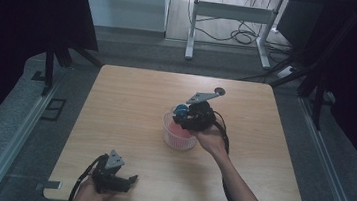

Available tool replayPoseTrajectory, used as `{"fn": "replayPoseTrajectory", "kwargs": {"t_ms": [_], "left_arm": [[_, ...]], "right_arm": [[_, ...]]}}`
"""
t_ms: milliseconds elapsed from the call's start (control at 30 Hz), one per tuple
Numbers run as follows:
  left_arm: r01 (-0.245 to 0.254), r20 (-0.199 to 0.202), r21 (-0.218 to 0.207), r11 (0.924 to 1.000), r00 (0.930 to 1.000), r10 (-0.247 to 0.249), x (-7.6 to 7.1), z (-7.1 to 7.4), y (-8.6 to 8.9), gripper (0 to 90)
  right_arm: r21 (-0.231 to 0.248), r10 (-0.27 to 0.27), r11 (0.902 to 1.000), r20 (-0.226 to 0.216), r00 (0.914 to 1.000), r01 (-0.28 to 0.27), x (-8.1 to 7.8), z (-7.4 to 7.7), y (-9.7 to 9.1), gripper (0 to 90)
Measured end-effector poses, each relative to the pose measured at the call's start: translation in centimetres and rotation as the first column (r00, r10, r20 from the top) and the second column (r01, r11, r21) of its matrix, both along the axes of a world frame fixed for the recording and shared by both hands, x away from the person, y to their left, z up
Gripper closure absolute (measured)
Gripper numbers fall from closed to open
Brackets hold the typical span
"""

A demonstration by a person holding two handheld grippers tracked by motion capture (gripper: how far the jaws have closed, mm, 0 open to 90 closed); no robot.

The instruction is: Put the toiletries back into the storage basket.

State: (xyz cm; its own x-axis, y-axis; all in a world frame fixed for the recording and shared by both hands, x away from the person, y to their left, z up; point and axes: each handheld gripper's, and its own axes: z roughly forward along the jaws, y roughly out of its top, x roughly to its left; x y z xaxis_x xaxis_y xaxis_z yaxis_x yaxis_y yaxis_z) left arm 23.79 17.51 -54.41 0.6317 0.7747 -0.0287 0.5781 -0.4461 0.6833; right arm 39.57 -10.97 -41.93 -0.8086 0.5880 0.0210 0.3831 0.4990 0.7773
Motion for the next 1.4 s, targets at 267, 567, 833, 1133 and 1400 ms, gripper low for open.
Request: {"fn": "replayPoseTrajectory", "kwargs": {"t_ms": [267, 567, 833, 1133, 1400], "left_arm": [[-0.001, 0.001, -0.002, 1.0, 1.0, 0.001, 0.0, 0.0, 0.0, 10.0], [-0.001, 0.001, -0.003, 1.0, 1.0, 0.001, 0.0, 0.0, 0.0, 10.0], [-0.001, 0.001, -0.002, 1.0, 1.0, 0.001, 0.0, 0.0, 0.0, 10.0], [0.0, 0.0, -0.002, 1.0, 1.0, 0.0, 0.0, 0.0, 0.0, 10.0], [-0.001, 0.001, -0.002, 1.0, 1.0, 0.001, 0.0, 0.0, 0.0, 10.0]], "right_arm": [[-0.01, 0.0, 1.0, -0.012, 0.9999, 0.0, 0.0, -0.8, 0.1, 52.7], [-0.004, -0.004, 1.0, -0.021, 0.9998, 0.004, 0.0, -1.4, -0.1, 52.6], [0.016, -0.009, 0.9998, -0.026, 0.9996, 0.009, 0.1, -1.6, -0.6, 52.2], [0.027, 0.007, 0.9996, -0.027, 0.9996, -0.006, -0.1, -1.6, -0.6, 50.4], [0.049, 0.015, 0.9987, -0.022, 0.9996, -0.014, -0.2, -1.3, -0.9, 44.5]]}}
